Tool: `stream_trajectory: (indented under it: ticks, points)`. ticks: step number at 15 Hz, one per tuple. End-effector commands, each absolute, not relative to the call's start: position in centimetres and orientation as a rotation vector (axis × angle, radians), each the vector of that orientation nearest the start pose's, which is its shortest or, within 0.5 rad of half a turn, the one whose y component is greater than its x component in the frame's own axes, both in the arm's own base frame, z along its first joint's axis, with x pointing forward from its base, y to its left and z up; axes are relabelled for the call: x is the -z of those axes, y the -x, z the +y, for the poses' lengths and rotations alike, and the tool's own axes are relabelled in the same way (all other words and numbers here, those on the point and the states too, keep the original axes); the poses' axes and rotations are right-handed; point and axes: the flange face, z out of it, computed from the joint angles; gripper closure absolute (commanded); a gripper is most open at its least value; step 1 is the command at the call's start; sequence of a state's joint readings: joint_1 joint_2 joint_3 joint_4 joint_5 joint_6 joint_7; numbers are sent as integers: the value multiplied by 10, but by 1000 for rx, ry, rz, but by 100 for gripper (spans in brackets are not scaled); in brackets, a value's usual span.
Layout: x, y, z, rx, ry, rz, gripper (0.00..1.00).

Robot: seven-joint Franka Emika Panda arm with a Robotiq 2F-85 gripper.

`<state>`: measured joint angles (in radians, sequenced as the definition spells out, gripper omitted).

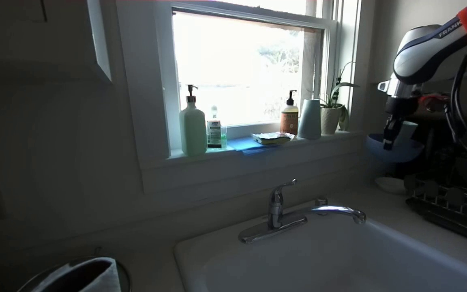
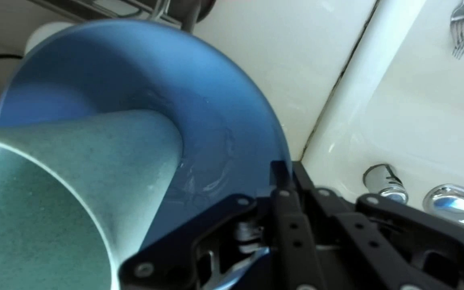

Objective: Remove the light blue cup from the sink and put it in the blue bowl, pick up the blue bowl with the cup inside and place them on the dishes drying rack

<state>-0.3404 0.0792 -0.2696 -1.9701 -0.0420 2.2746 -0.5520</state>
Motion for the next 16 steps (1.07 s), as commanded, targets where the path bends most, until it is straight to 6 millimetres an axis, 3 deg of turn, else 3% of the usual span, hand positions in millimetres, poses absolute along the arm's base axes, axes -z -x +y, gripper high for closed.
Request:
stream_trajectory:
  ticks: [1,5,7,12,16]
  points:
    - [-471,-450,-367,214,3290,349,99]
    - [-475,-415,-406,161,3240,612,99]
    - [-466,-404,-421,124,3207,686,99]
    - [-437,-395,-447,-17,3158,796,99]
    - [-405,-402,-451,-107,3126,823,99]
